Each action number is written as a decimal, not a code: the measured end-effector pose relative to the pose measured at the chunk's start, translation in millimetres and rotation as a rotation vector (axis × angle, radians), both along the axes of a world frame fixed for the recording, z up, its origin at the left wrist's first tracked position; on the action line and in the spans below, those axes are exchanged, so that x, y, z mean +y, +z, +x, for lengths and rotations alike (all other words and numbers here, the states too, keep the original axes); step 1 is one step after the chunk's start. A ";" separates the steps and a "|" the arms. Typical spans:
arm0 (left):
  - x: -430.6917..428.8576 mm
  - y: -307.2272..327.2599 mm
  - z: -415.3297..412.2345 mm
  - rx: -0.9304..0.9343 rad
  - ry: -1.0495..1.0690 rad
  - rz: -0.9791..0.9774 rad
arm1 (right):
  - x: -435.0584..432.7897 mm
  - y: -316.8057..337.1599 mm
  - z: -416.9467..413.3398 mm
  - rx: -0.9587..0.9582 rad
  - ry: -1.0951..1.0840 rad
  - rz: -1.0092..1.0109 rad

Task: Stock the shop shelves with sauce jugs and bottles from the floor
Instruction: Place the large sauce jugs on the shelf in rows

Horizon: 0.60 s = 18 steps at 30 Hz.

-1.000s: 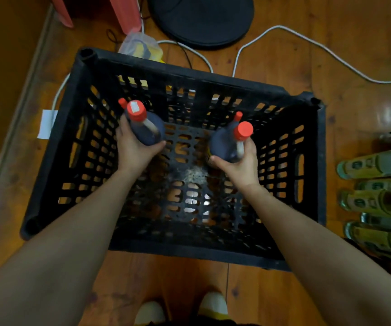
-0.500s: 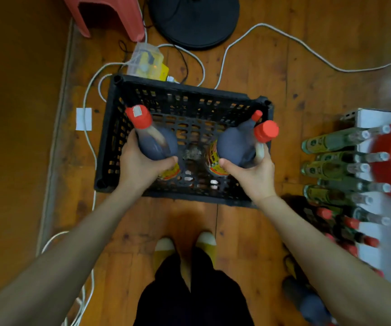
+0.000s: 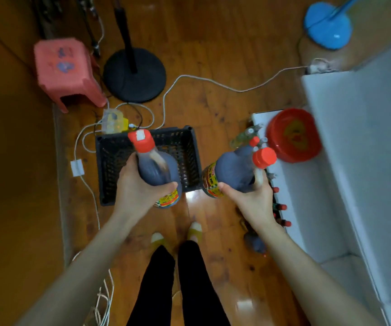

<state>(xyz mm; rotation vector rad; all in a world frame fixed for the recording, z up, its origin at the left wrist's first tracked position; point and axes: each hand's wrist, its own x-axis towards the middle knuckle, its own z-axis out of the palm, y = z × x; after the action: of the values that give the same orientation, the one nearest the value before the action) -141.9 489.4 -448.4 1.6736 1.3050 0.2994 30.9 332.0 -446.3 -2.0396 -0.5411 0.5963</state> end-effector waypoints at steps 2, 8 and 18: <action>-13.1 36.0 18.3 -0.028 -0.060 0.038 | -27.3 30.5 4.8 -0.013 -0.068 -0.004; -72.2 116.2 78.6 -0.136 -0.243 0.076 | -118.4 108.8 26.3 -0.039 -0.227 0.064; -243.1 191.4 209.7 -0.232 -0.577 0.158 | -316.2 205.0 100.5 -0.142 -0.264 0.153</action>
<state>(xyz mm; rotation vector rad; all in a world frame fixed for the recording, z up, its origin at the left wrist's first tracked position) 67.8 246.4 -257.0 1.9985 0.6023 0.2428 131.4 15.8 -241.3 -1.9747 -0.3779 0.2465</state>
